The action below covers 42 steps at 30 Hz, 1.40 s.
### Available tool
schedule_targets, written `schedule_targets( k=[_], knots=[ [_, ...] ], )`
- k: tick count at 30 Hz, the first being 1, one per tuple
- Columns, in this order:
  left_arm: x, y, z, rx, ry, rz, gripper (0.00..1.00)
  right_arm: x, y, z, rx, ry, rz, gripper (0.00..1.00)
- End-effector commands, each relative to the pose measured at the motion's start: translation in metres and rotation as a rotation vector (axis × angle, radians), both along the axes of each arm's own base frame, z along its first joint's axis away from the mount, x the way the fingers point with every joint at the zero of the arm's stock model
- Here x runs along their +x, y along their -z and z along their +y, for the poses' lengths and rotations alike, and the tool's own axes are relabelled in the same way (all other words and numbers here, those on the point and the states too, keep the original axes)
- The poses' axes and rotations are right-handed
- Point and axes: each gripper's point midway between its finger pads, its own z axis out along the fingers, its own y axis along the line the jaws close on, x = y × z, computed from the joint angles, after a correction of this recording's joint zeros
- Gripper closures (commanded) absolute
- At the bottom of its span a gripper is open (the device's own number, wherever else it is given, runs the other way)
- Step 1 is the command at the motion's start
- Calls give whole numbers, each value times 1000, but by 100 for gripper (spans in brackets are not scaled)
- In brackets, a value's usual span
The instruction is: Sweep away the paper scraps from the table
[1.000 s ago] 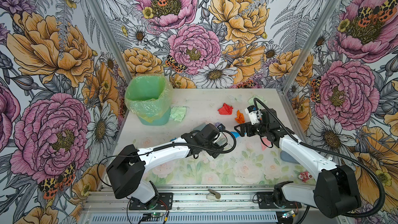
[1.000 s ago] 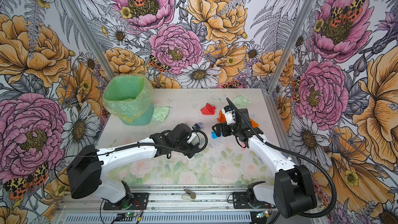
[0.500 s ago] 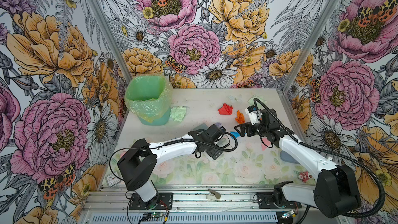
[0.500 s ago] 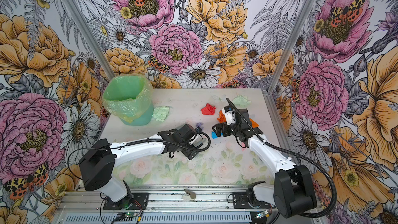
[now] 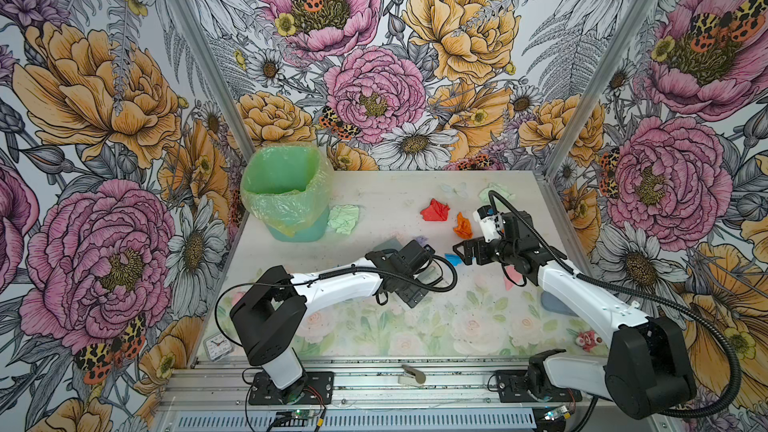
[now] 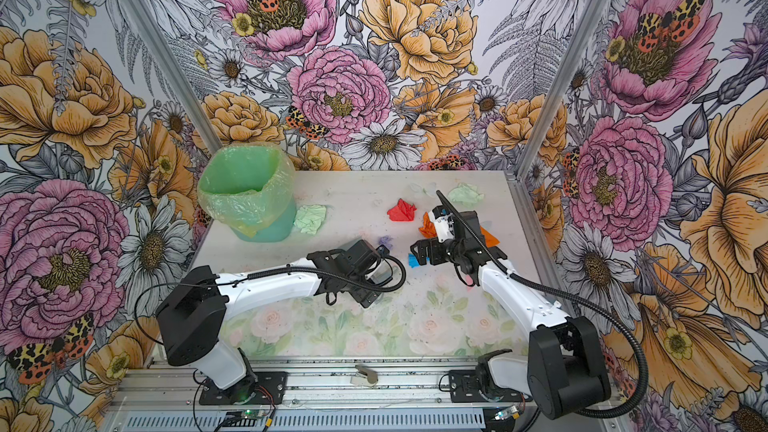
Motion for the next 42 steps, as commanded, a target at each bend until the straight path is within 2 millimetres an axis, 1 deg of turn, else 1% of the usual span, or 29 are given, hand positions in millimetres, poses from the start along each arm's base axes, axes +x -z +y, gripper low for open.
schedule_targets(
  k=[1,5,9,12,17,20,22,30,31,32,42],
  knots=[
    [5,-3,-5,7,-6,-12,6,-1,6,-1,-15,7,9,0],
    [8,2,-10,12,-12,-2,11,-2,7,-1,-20,4,5,1],
    [8,8,-13,30,-8,22,15,-2,7,-4,-31,14,1,1],
    [10,12,-13,46,-14,26,16,-3,9,-4,-33,14,5,1],
    [11,15,-12,64,-19,26,25,-3,11,-5,-39,16,6,1],
    [15,17,-8,76,-40,28,26,-4,11,-4,-38,12,9,1],
    [16,18,-8,73,-46,41,29,-4,11,-4,-38,7,8,1],
    [14,23,-8,83,-27,53,33,-4,11,-4,-37,5,5,1],
    [14,35,-6,110,-26,70,33,-4,11,-4,-39,6,5,1],
    [14,37,-6,112,-27,74,33,-4,11,-4,-39,6,5,1],
    [17,41,-5,116,-27,84,35,-4,12,-6,-41,19,7,1]
  ],
)
